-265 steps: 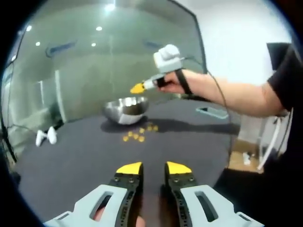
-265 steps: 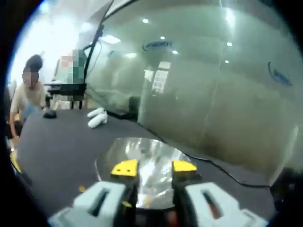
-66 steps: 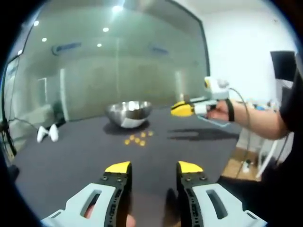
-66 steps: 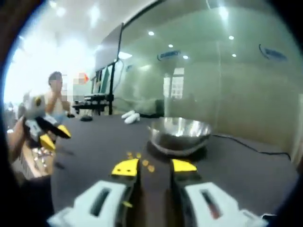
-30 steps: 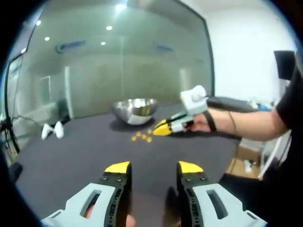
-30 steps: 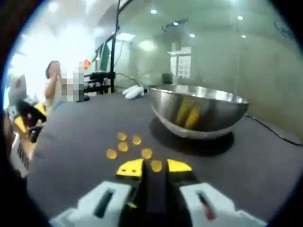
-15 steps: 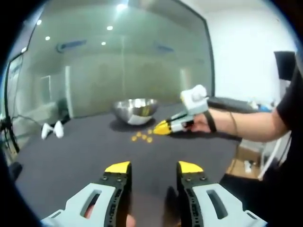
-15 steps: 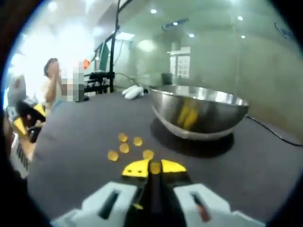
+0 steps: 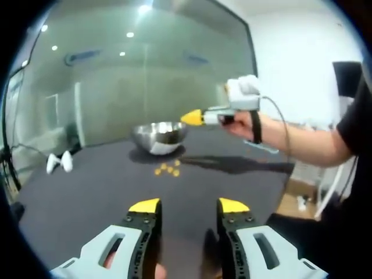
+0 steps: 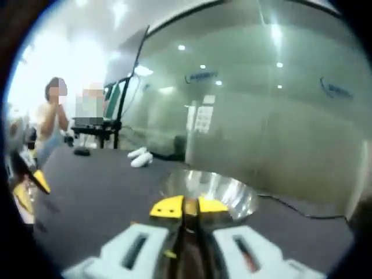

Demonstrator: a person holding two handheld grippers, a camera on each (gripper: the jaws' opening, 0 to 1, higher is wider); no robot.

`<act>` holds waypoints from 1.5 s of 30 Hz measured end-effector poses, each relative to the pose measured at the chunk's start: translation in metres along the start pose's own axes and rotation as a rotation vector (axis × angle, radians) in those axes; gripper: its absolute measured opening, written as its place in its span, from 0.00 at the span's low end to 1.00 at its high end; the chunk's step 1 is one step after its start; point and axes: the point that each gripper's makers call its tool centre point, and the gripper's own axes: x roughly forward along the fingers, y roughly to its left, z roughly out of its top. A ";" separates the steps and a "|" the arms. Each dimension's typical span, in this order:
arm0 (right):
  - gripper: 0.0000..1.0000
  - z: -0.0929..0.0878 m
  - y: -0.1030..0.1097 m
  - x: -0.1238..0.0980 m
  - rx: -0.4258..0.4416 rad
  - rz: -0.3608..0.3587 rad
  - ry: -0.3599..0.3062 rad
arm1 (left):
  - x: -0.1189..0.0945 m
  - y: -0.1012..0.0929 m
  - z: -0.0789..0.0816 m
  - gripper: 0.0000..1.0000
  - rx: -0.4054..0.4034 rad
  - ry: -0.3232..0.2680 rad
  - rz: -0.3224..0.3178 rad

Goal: Pick up the QQ candy scattered on the table and place it into the stainless steel bowl on the table

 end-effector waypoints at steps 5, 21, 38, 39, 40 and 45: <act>0.09 0.007 -0.022 0.022 -0.016 -0.036 0.011 | -0.004 0.001 0.000 0.39 -0.002 -0.003 0.007; 0.10 0.012 -0.051 0.064 0.013 -0.060 0.019 | -0.006 0.005 -0.002 0.39 -0.005 0.010 0.020; 0.31 0.001 -0.038 0.060 0.105 0.027 0.021 | -0.007 0.002 0.004 0.39 -0.036 -0.009 -0.013; 0.31 0.001 -0.037 0.059 0.104 0.029 0.022 | -0.007 0.002 0.003 0.39 -0.035 -0.007 -0.014; 0.31 0.002 -0.036 0.057 0.103 0.031 0.022 | -0.007 0.002 0.003 0.39 -0.035 -0.004 -0.012; 0.31 0.003 -0.029 0.045 0.105 0.046 0.019 | -0.008 0.004 0.001 0.39 -0.044 0.001 -0.007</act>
